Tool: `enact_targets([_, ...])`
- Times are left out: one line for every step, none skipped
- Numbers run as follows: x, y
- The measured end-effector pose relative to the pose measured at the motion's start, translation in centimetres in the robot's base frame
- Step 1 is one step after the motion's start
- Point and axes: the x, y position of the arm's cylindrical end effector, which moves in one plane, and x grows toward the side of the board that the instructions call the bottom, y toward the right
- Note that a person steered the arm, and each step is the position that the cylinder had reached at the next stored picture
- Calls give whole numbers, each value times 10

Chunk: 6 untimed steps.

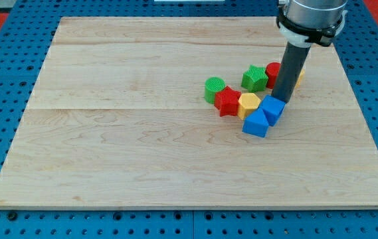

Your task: Move the blue cube to the top right of the triangle

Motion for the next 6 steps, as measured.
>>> enact_targets([28, -1])
enact_targets([65, -10])
enact_targets([80, -14])
enact_targets([137, -22])
enact_targets([146, -123])
enact_targets([92, -166])
